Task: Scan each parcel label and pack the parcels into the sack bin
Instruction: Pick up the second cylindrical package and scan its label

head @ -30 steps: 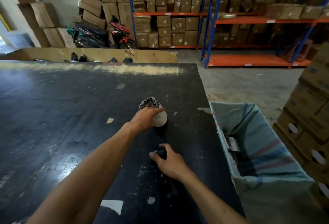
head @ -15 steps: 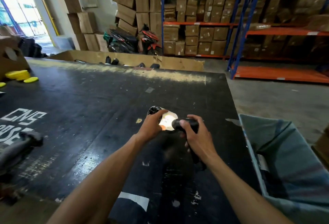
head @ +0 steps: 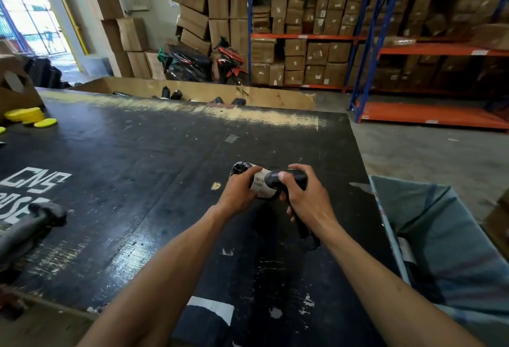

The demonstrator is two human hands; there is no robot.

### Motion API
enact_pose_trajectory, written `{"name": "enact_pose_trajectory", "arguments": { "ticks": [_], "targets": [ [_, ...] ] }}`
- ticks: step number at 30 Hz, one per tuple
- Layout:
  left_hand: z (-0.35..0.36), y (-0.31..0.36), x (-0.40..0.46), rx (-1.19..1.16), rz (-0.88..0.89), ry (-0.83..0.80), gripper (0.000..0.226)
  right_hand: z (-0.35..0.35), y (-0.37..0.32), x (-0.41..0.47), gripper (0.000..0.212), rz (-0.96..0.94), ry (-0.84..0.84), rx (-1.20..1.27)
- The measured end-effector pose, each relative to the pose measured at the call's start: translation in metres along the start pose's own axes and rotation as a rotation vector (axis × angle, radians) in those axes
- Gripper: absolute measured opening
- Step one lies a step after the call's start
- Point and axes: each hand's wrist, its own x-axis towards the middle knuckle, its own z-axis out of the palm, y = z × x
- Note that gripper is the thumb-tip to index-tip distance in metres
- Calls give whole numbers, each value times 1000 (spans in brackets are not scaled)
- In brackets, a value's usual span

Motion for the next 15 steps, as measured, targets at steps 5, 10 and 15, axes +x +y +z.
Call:
{"name": "enact_pose_trajectory", "arguments": {
  "ticks": [5, 10, 15],
  "targets": [
    [-1, -1, 2, -28, -62, 49, 74, -3, 2, -3, 44, 5, 25, 5],
    [-2, 2, 2, -39, -80, 54, 75, -4, 0, -4, 38, 7, 42, 18],
    [-1, 5, 1, -29, -45, 50, 62, -7, -1, -5, 39, 20, 48, 37]
  ]
}}
